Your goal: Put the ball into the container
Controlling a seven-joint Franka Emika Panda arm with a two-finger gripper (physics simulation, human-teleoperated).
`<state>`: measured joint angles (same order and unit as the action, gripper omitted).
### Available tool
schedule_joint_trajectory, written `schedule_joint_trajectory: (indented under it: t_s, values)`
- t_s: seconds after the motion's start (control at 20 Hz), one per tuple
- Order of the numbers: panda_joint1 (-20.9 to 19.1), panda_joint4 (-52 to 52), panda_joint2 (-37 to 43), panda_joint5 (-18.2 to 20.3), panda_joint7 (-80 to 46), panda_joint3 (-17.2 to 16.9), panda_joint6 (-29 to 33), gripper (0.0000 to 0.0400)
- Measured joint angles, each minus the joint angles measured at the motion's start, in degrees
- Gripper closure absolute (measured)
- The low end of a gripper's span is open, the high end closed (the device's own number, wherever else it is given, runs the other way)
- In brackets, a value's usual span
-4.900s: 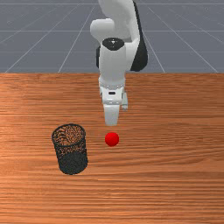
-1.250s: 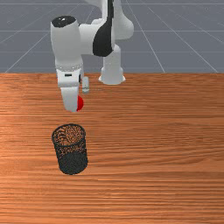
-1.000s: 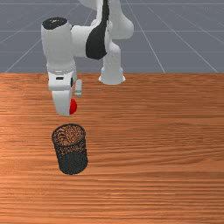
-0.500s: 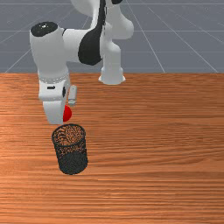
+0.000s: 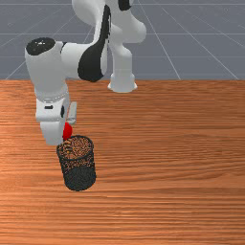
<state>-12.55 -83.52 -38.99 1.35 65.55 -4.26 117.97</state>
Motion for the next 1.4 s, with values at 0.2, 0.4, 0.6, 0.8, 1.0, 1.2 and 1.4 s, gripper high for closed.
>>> schedule_joint_trajectory:
  t_s: [0.2, 0.4, 0.6, 0.8, 1.0, 1.2, 1.4]
  values:
    - [-0.2, -0.86, 0.1, 0.14, 0.09, -0.04, 2.35, 0.0024]
    - [-0.65, -2.92, 1.22, 0.62, 0.83, 0.15, 4.99, 0.0003]
    - [-0.66, -1.15, 0.78, 0.3, 0.65, -0.07, 2.76, 0.0121]
    - [-0.78, -2.57, 1.5, 0.59, 0.88, 0.07, 4.32, 0.0121]
    - [-0.76, -1.37, 1.87, 0.54, 0.78, 0.04, 2.78, 0.012]
    - [-0.37, 2.06, -0.15, 0.63, -1.09, -0.17, 0.71, 0.0121]
    - [0.59, 1.92, 0.02, 0.17, -1.55, 0.07, -0.29, 0.0041]
